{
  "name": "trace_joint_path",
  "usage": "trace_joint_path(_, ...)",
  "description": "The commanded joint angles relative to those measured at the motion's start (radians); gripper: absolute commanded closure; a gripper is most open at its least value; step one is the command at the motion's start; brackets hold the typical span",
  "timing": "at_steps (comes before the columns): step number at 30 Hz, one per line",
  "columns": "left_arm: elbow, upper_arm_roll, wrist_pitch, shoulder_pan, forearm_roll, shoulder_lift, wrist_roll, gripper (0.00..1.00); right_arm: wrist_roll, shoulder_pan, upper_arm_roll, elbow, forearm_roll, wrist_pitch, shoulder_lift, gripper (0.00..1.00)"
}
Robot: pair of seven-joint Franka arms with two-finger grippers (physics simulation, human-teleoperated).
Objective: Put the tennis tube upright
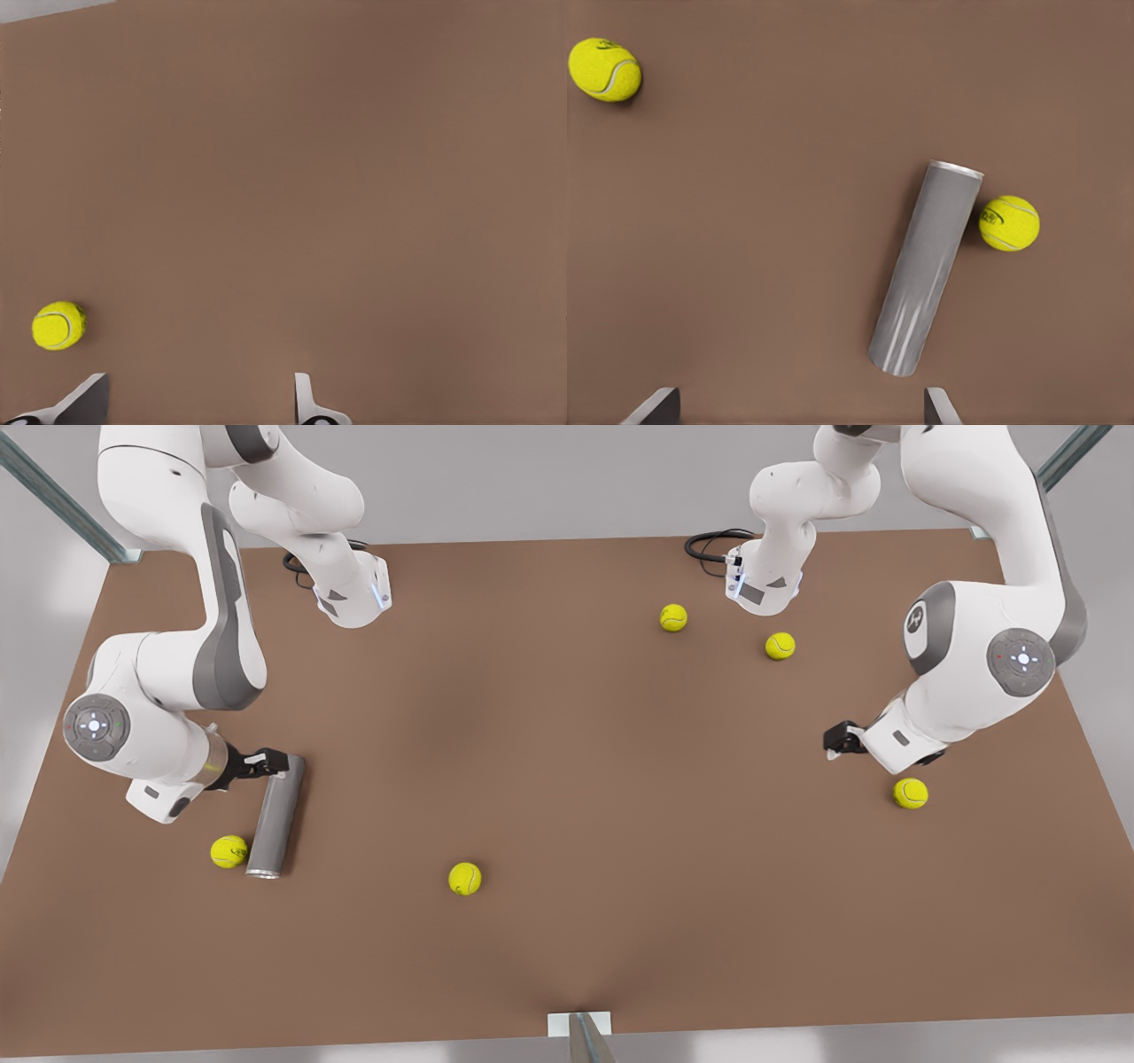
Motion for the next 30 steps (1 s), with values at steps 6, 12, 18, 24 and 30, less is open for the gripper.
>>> trace_joint_path(6, 0.0, -0.002, 0.0, -0.003, -0.01, 0.003, -0.012, 0.0, 0.025, 0.002, 0.0, -0.018, -0.003, 0.011, 0.008, 0.0)
trace_joint_path(12, 0.0, -0.005, 0.014, 0.042, -0.436, 0.066, -0.02, 0.0, 0.161, -0.035, -0.002, -0.12, -0.006, 0.161, 0.093, 0.0)
trace_joint_path(18, 0.026, -0.003, 0.014, 0.066, -0.449, 0.103, -0.006, 0.0, 0.244, -0.145, -0.002, -0.206, 0.0, 0.328, 0.159, 0.0)
trace_joint_path(24, 0.029, 0.0, 0.003, 0.114, -0.427, 0.097, -0.003, 0.0, 0.393, -0.15, 0.005, -0.264, 0.026, 0.327, 0.132, 0.0)
trace_joint_path(30, 0.029, -0.002, -0.009, 0.112, -0.418, 0.089, -0.012, 0.0, 0.387, -0.282, 0.114, -0.558, 0.023, 0.627, 0.044, 0.0)
